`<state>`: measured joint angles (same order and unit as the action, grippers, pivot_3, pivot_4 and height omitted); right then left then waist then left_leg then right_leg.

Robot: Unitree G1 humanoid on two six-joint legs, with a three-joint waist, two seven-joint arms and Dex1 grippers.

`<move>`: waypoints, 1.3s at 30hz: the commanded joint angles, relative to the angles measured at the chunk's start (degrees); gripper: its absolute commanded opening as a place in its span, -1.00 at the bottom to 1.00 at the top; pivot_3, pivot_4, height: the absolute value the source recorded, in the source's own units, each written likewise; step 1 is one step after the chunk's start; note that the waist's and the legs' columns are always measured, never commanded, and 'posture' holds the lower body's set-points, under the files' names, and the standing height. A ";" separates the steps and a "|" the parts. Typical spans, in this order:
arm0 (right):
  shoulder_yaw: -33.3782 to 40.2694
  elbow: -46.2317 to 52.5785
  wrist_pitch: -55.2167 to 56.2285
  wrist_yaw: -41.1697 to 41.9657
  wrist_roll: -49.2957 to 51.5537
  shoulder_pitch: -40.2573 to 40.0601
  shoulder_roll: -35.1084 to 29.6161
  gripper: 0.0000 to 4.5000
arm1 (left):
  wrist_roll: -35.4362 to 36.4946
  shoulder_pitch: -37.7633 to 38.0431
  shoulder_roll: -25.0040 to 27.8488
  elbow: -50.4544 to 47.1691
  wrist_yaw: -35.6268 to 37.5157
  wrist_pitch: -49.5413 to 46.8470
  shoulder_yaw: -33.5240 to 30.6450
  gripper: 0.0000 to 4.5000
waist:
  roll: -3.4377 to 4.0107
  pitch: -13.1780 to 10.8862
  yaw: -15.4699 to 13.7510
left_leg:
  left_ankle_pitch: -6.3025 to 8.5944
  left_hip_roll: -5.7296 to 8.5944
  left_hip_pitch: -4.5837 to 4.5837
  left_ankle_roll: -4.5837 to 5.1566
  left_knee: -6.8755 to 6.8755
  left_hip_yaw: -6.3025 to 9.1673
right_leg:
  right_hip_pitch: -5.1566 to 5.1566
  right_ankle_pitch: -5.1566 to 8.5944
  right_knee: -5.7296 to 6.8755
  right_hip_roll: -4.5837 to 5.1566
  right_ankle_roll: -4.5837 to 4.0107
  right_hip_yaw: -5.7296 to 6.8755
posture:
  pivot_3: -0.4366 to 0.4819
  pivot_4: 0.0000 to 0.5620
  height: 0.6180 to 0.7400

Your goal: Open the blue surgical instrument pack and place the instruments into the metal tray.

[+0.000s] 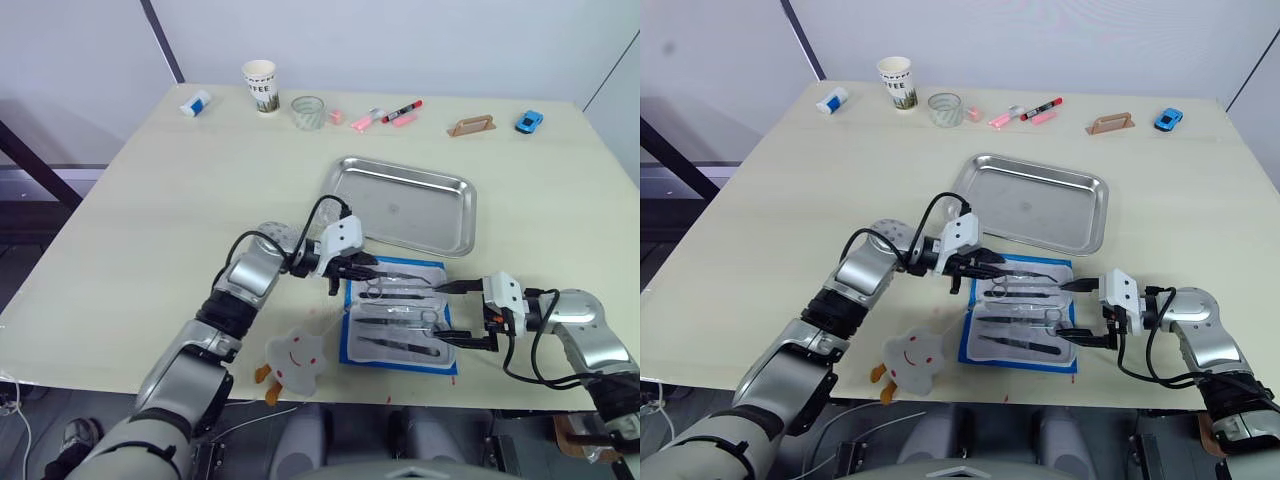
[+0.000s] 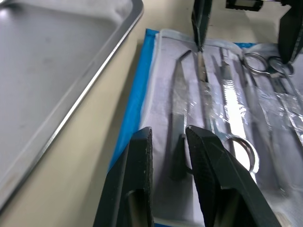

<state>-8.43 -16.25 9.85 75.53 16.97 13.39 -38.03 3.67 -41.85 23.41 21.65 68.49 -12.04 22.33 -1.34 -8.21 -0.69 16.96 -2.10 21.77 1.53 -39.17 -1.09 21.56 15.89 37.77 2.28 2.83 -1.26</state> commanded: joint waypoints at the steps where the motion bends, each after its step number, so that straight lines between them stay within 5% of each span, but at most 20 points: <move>1: -1.29 -2.24 -1.37 -1.40 -4.13 -1.59 -0.86 1.00 | -1.07 -1.45 -0.56 0.94 0.58 1.34 0.29 -0.44 | 0.00 0.00 0.00 | 0.00 0.00 0.00 0.00 0.00 0.00 | 0.00 0.00 0.00 0.00 0.00 0.00 | -0.05 -0.47 1.00; 19: -1.11 -1.39 -2.07 -1.71 -4.11 -1.96 -1.01 1.00 | -5.95 -4.26 -1.84 6.37 3.50 2.53 2.97 -0.44 | -0.01 0.01 0.00 | 0.00 0.00 -0.01 0.00 -0.01 0.00 | 0.00 0.00 0.01 -0.02 0.00 -0.01 | -0.05 -0.47 1.00; 23: -1.18 -1.31 -2.17 -1.74 -4.15 -1.92 -0.99 1.00 | -5.66 -4.76 -1.65 6.52 4.51 2.06 2.75 -0.96 | -0.01 0.01 0.00 | 0.00 0.00 -0.01 0.00 -0.01 0.00 | 0.00 0.00 0.01 -0.02 0.00 -0.02 | -0.05 -0.47 1.00; 39: -2.51 -1.93 -2.63 -1.48 -4.55 -1.01 -0.85 1.00 | -4.11 -7.03 0.77 4.62 7.62 -1.89 0.75 -0.96 | -0.01 0.01 0.29 | 0.00 -0.03 0.00 0.00 -0.02 0.02 | 0.01 0.00 0.03 -0.09 -0.01 -0.03 | -0.05 -0.47 1.00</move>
<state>-9.19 -15.62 8.87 74.93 16.88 13.80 -38.06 -0.68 -47.80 23.09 27.59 75.64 -13.27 24.66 -1.35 -8.20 -0.40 16.96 -2.14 21.76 1.53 -39.18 -1.07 21.56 15.89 37.79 2.19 2.82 -1.29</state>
